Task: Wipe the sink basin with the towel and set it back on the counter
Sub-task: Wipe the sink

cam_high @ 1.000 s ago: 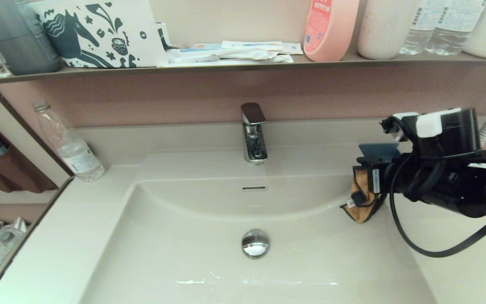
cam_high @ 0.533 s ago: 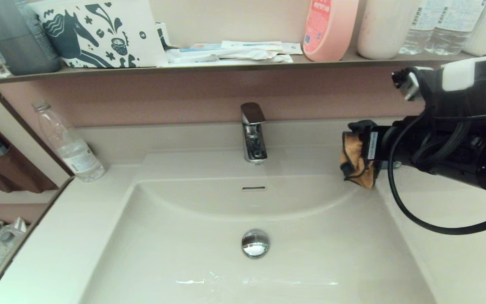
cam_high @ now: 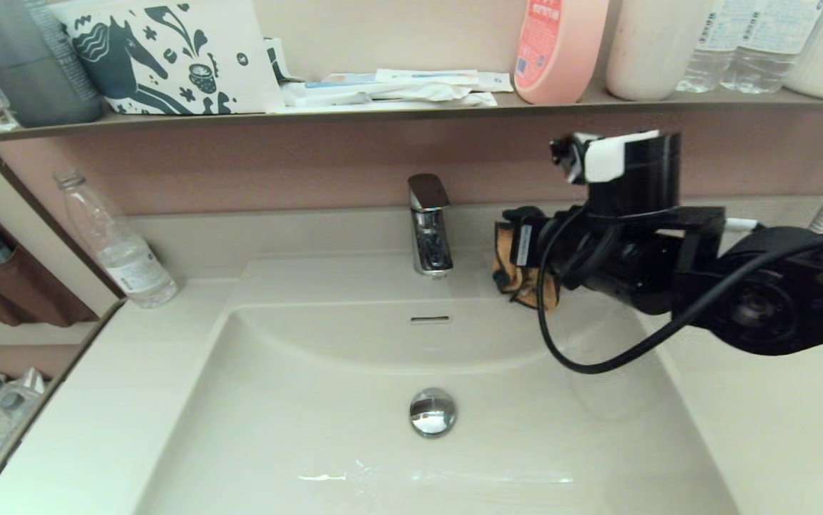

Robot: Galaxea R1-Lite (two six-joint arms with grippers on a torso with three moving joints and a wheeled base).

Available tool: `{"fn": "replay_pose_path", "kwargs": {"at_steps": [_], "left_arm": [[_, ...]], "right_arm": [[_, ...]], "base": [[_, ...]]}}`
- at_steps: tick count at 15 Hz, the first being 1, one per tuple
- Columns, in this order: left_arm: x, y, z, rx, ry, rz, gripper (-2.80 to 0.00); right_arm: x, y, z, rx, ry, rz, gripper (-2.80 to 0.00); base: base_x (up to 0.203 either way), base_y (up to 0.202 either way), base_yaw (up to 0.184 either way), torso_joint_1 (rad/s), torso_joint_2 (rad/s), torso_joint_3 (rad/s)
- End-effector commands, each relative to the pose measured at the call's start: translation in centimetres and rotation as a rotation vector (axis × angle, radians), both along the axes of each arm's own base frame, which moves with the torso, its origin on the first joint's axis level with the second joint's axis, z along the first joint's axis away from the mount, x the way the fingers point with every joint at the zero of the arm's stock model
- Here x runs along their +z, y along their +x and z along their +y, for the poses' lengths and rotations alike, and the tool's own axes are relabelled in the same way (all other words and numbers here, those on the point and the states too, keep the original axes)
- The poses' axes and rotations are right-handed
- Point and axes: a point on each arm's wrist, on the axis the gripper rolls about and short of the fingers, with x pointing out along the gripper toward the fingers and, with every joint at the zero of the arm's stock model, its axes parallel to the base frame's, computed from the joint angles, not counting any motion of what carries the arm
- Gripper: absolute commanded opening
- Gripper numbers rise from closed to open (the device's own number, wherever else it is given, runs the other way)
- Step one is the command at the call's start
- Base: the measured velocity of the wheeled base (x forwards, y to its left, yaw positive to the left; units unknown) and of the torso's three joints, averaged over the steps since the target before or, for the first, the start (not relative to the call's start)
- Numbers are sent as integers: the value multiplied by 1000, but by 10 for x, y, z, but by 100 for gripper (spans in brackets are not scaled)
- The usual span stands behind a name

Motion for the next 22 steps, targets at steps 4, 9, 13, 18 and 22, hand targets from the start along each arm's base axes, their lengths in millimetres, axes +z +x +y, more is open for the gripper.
{"fn": "replay_pose_path", "kwargs": {"at_steps": [4,9,13,18,22], "left_arm": [[0,0,0,1,-1,0,-280],[0,0,0,1,0,0,-280],[0,0,0,1,-1,-1,-280],[0,0,0,1,-1,-1,-280],[0,0,0,1,0,-1,-280]], "right_arm": [[-73,32,25,-44,-57,133,-280],[-115,53,38,-57,-92,163,-280],[-122,66,32,-84,-96,166,-280],[-115,91,-14,-186,-119,150,-280],[-103,88,-52,-257,-119,158,-280]], "base": [[0,0,0,0,0,0],[0,0,0,0,0,0],[0,0,0,0,0,0],[0,0,0,0,0,0],[0,0,0,0,0,0]]}}
